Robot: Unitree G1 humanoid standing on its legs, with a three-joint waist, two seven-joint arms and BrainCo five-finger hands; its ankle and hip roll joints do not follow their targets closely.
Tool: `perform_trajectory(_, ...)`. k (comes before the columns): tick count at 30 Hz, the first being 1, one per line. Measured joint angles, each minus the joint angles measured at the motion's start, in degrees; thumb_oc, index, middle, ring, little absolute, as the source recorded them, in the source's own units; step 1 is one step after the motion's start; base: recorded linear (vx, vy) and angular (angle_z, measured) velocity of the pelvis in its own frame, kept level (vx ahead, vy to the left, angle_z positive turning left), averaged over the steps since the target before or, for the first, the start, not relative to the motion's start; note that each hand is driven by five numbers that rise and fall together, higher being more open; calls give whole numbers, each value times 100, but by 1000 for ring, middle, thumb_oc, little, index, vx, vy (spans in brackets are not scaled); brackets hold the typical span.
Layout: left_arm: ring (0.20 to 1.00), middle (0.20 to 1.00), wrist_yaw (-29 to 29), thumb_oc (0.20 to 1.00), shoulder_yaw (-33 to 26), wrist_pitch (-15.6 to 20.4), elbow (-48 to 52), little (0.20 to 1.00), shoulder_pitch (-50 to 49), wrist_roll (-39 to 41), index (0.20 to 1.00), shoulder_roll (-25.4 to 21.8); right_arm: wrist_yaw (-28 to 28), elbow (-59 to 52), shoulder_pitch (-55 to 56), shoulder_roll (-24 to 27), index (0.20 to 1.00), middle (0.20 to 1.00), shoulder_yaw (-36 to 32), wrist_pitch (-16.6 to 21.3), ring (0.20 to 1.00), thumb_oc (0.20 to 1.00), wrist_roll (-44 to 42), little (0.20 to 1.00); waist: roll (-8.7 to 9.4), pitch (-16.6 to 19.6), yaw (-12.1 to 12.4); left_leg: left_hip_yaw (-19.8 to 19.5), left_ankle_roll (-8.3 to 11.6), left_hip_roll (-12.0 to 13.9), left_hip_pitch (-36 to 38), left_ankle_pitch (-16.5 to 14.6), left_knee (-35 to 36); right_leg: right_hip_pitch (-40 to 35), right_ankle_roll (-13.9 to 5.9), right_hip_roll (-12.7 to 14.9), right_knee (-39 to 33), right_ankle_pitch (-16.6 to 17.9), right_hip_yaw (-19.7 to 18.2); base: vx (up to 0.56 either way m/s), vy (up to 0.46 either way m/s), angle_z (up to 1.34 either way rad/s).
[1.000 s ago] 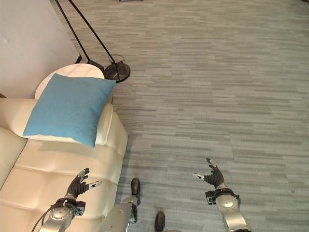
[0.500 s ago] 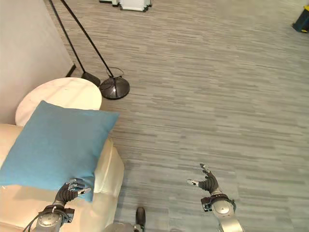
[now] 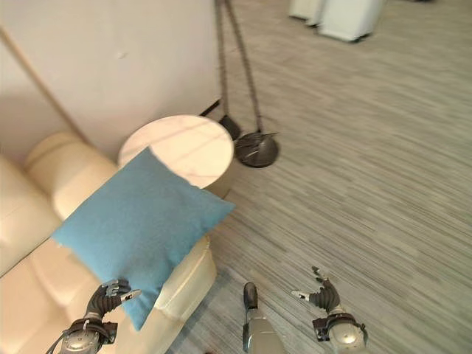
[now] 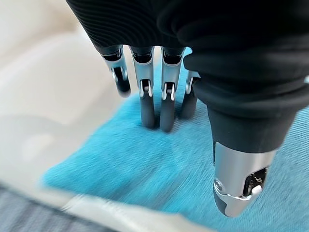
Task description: Pick up all the scattered cushions and arrange them neatly on the sofa.
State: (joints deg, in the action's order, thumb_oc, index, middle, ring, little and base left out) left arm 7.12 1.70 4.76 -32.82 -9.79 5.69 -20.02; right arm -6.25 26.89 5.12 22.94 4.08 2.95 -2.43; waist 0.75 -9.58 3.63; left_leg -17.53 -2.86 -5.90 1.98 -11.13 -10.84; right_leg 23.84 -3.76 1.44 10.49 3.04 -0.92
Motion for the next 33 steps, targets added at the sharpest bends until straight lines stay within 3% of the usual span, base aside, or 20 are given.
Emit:
perform_trajectory(2,1000,1000,-7,1000,36,-9,-2,1000,-15,14,1000,4,-17,-75,-108,13,1000,1000,-72,69,1000,1000,-3,1000,-23,-7,2,210,129,92,-73,-78,-243,-97,186,-41,-10,296,178,36,-132,84)
perform_trajectory(3,1000,1000,-10,1000,55,-9,-11,1000,-14,25,1000,62,-71,-71,-137,54,1000,1000,-72,93,1000,1000,-101,1000,-69,-9,9,461,173,323,-117,-57,-311,-276,439,-44,-72,282,515,13,-81,108)
perform_trajectory(6,1000,1000,-8,1000,59,-7,16,1000,237,44,1000,64,-126,-59,-202,67,1000,1000,-92,93,1000,1000,-182,1000,80,-93,-147,1426,314,523,-436,8,-319,-531,467,36,-470,298,723,-25,-44,125)
perform_trajectory(8,1000,1000,-7,1000,93,-8,37,1000,517,45,1000,61,-202,-55,-205,48,1000,1000,-125,83,1000,1000,-225,1000,231,-186,-298,2676,311,754,-716,28,-162,-725,461,202,-904,289,977,8,-22,132)
perform_trajectory(9,1000,1000,-6,1000,104,-4,62,1000,571,45,1000,64,-228,-49,-234,42,1000,1000,-123,75,1000,1000,-225,1000,285,-216,-294,2948,327,745,-742,104,49,-777,388,258,-1063,202,1123,50,0,82)
perform_trajectory(10,1000,1000,2,1000,135,-7,118,1000,547,44,1000,135,-243,-17,-350,61,1000,1000,-140,61,1000,1000,-227,1000,122,-214,-215,3088,187,1002,-783,290,510,-735,243,204,-965,-48,1500,78,24,41)
perform_trajectory(11,1000,1000,29,1000,278,-5,272,1000,512,50,1000,209,-248,-87,-385,230,1000,1000,-214,89,1000,1000,-228,1000,-430,-204,-183,3168,-43,1770,-843,230,758,-427,908,10,360,-328,1759,95,49,93)
perform_trajectory(12,1000,1000,6,1000,483,21,356,1000,595,45,1000,37,-299,-44,-217,171,1000,1000,-321,89,1000,1000,-238,1000,-180,-218,-271,3254,671,1659,-924,620,536,-411,598,552,1399,-1161,1577,242,93,122)
perform_trajectory(13,1000,1000,21,1000,492,-1,271,1000,592,45,1000,38,-289,138,-240,107,1000,1000,-241,4,1000,1000,-255,1000,21,-222,-242,3108,636,1545,-862,681,689,-422,474,516,1324,-1227,1495,214,69,122)
perform_trajectory(14,1000,1000,12,1000,484,-55,270,1000,459,43,1000,-5,-295,24,-244,70,1000,1000,-259,35,1000,1000,-254,1000,81,-205,-248,3183,637,1461,-780,789,828,-617,284,465,904,-1095,1493,277,120,55)
perform_trajectory(15,1000,1000,14,1000,458,-56,290,1000,367,43,1000,-28,-296,-97,-203,110,1000,1000,-281,37,1000,1000,-255,1000,73,-179,-250,3281,537,1309,-551,935,923,-726,285,419,589,-842,1541,160,119,6)
perform_trajectory(16,1000,1000,-5,1000,453,-59,249,1000,241,39,1000,-19,-293,-134,-219,224,1000,1000,-359,31,1000,1000,-246,1000,-172,-89,-259,3360,571,1380,-160,991,1083,-761,386,216,510,-694,1537,252,218,-5)
perform_trajectory(18,1000,1000,-42,1000,432,-55,204,1000,280,10,1000,-29,-278,-153,-56,239,1000,1000,-369,-2,1000,1000,-203,1000,-16,-58,-248,3364,510,1236,-183,919,987,-908,357,328,342,-591,1511,212,254,0)
perform_trajectory(20,1000,1000,-88,1000,242,-60,208,1000,251,-4,1000,-83,-224,-153,85,223,1000,1000,-349,-57,1000,1000,-193,1000,187,78,-253,3298,433,1023,-179,855,1015,-916,208,511,190,-331,1466,99,233,3)
perform_trajectory(21,1000,1000,-88,1000,204,-64,209,1000,252,-4,1000,-157,-215,-154,135,217,1000,1000,-351,-66,1000,1000,-192,1000,276,134,-233,3337,404,913,-219,887,978,-927,303,542,59,-73,1415,81,205,-15)
perform_trajectory(26,1000,1000,-37,1000,-95,-65,221,1000,253,55,1000,-349,-185,-458,-180,194,1000,1000,-225,-109,1000,1000,-73,1000,468,242,-156,3536,100,499,-419,756,913,-1066,6,846,-872,632,1187,111,134,-12)
perform_trajectory(33,1000,1000,196,1000,-179,-28,228,1000,588,953,1000,-311,-258,-476,-1163,631,1000,1000,476,-130,1000,1000,31,1000,691,279,112,3497,61,453,-905,744,704,-944,-33,849,-1398,1013,1186,13,8,2)
